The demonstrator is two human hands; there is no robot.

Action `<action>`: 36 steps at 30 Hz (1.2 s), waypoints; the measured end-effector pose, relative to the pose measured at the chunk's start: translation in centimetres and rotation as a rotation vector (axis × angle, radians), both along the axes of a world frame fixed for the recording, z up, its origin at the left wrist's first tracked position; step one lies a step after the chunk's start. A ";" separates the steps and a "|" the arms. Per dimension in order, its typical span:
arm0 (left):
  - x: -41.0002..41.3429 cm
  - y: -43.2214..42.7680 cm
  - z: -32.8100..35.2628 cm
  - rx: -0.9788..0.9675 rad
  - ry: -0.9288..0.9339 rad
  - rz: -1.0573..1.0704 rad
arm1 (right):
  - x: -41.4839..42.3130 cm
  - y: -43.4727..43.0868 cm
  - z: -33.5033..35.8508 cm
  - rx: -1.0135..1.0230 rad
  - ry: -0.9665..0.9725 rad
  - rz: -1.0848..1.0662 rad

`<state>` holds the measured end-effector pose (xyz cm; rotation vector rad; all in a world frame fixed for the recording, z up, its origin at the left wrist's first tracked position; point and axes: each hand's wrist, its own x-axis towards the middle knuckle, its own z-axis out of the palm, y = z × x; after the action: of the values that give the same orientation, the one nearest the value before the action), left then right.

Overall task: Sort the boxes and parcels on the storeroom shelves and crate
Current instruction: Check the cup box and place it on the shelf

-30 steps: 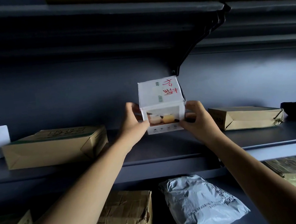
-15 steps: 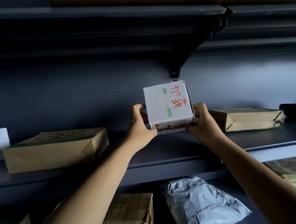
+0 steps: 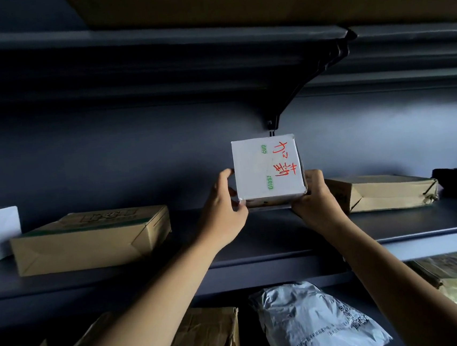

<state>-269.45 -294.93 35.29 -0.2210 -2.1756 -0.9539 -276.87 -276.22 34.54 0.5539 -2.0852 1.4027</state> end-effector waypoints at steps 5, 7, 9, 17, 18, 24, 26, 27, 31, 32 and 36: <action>0.2 0.4 -0.1 -0.068 0.048 0.077 | 0.3 -0.1 0.0 0.051 -0.011 0.015; 0.4 0.5 0.1 -0.064 0.041 0.099 | 0.5 -0.1 -0.1 0.069 0.010 0.040; 0.6 0.6 0.3 -0.038 0.015 0.107 | 0.5 -0.1 -0.3 0.071 0.028 0.055; 0.8 0.5 0.6 0.067 -0.046 0.166 | 0.3 -0.2 -0.4 0.036 0.016 0.118; 0.6 0.3 0.6 0.066 -0.061 0.186 | 0.0 -0.2 -0.5 0.041 0.026 0.110; 0.3 -0.2 0.3 0.027 -0.110 0.205 | -0.1 -0.4 -0.3 0.060 0.011 0.113; 0.4 -0.1 0.4 0.013 -0.127 0.223 | 0.3 -0.3 -0.1 0.038 0.009 0.102; 0.4 0.0 0.4 0.010 -0.142 0.241 | 0.5 -0.2 0.0 0.027 0.017 0.094; 1.2 0.5 0.0 0.002 -0.223 0.299 | 1.7 -0.3 0.4 0.074 0.154 0.021; 1.6 0.6 0.0 -0.004 -0.228 0.301 | 2.2 -0.4 0.4 0.109 0.189 0.017; 3.5 0.4 0.7 -0.034 -0.162 0.312 | 4.0 -0.9 0.5 0.269 0.312 0.022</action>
<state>-265.99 -294.51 35.95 0.1823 -2.2875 -0.7800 -272.87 -277.12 35.07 0.8483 -2.0239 0.9776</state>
